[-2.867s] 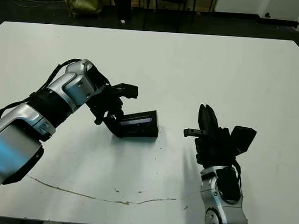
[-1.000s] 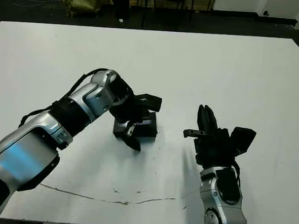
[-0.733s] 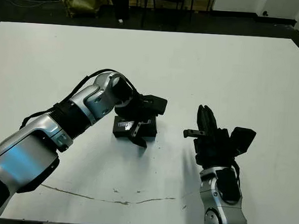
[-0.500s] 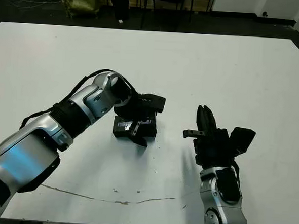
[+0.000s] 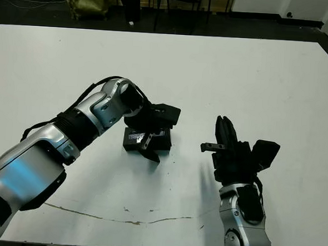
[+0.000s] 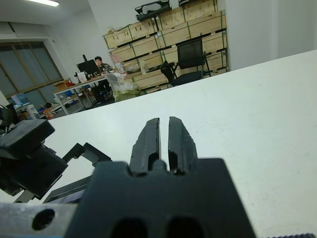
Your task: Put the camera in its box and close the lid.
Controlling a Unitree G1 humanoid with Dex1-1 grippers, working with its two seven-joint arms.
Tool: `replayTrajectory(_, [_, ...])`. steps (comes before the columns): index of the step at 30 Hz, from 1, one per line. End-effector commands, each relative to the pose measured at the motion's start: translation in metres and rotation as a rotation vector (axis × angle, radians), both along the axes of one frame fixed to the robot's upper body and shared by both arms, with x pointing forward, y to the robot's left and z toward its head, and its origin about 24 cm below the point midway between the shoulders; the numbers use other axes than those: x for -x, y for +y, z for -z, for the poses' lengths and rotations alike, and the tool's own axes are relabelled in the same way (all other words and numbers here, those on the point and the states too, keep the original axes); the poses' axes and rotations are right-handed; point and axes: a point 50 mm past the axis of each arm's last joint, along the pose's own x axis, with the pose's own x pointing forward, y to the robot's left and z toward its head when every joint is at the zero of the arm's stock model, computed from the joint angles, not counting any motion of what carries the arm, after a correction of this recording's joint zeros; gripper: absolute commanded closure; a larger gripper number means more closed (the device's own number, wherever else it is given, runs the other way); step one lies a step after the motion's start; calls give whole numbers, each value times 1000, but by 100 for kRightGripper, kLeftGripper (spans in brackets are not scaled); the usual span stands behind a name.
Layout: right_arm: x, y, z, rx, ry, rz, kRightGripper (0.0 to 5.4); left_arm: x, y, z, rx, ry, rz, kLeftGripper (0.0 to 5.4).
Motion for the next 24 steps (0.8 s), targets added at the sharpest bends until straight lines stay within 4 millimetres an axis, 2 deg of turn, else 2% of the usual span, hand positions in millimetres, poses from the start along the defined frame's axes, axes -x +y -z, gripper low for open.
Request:
replayTrajectory(1, [2,-2,7,9,41,5,540,5,-3,9,0,-3,15,1])
replayTrajectory(10, [3,-4,5,15,48,10,540,4,-12,-1,78,-51,80,1])
replayTrajectory(24, [2,-4,1,-13,42,-9,540,-2,-6,-16,135,-128,102,1])
